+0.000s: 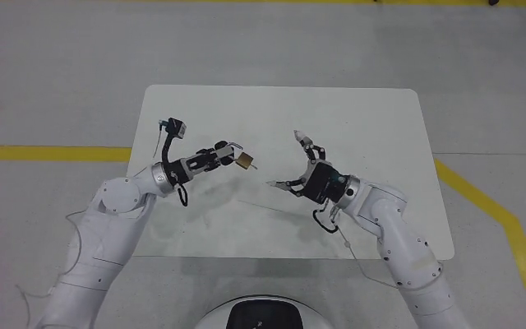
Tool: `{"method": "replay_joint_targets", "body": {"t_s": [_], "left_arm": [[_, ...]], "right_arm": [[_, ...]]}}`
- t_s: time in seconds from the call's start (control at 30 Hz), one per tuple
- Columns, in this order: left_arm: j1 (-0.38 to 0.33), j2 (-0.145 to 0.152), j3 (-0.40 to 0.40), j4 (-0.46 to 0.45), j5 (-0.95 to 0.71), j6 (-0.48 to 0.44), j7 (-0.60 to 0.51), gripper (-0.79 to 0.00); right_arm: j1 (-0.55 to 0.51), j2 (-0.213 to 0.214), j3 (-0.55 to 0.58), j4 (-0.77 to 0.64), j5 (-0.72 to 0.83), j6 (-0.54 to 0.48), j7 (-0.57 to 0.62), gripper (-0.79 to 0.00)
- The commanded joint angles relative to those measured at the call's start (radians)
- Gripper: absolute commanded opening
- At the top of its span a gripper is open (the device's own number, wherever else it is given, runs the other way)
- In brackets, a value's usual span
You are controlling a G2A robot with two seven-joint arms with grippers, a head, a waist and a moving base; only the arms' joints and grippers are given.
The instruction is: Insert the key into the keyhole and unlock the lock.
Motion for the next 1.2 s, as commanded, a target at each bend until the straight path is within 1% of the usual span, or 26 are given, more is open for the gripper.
{"method": "replay_joint_targets", "body": {"t_s": [0.0,0.1,0.23,0.33,0.57,0.7,0.8,0.87,0.9,0.93,1.03,1.17], "left_arm": [[-0.012,-0.004,0.036,0.002,0.069,0.013,0.008,-0.785],[-0.039,-0.013,0.106,0.018,0.182,0.039,0.021,-0.785],[-0.091,-0.032,0.210,0.052,0.339,0.088,0.058,-0.785],[-0.127,-0.047,0.266,0.073,0.394,0.105,0.089,-0.785],[-0.181,-0.069,0.329,0.127,0.441,0.099,0.123,-0.785],[-0.198,-0.074,0.342,0.149,0.461,0.084,0.123,-0.785],[-0.206,-0.076,0.346,0.162,0.476,0.108,0.120,-0.782],[-0.210,-0.079,0.351,0.175,0.459,0.165,0.082,-0.406],[-0.216,-0.080,0.353,0.178,0.457,0.193,0.066,-0.046],[-0.221,-0.081,0.354,0.181,0.460,0.221,0.056,0.000],[-0.222,-0.082,0.354,0.171,0.461,0.254,0.045,0.000],[-0.204,-0.075,0.334,0.139,0.474,0.276,0.046,0.000]], "right_arm": [[-0.018,0.008,0.053,0.008,0.015,-0.009,-0.020,0.000],[-0.046,0.018,0.122,0.017,0.038,-0.022,-0.051,0.000],[-0.046,0.018,0.122,0.017,0.038,-0.022,-0.051,0.000],[-0.046,0.018,0.122,0.017,0.038,-0.022,-0.051,0.000],[-0.046,0.018,0.122,0.017,0.038,-0.022,-0.051,0.000],[-0.046,0.018,0.122,0.017,0.038,-0.022,-0.051,0.000],[-0.046,0.018,0.122,0.017,0.038,-0.022,-0.051,0.000],[-0.046,0.018,0.122,0.017,0.038,-0.022,-0.051,0.000],[-0.046,0.018,0.122,0.017,0.038,-0.022,-0.051,0.000],[-0.046,0.018,0.122,0.017,0.038,-0.022,-0.051,0.000],[-0.046,0.018,0.122,0.017,0.038,-0.022,-0.051,0.000],[-0.046,0.018,0.122,0.017,0.038,-0.022,-0.051,0.000]]}}
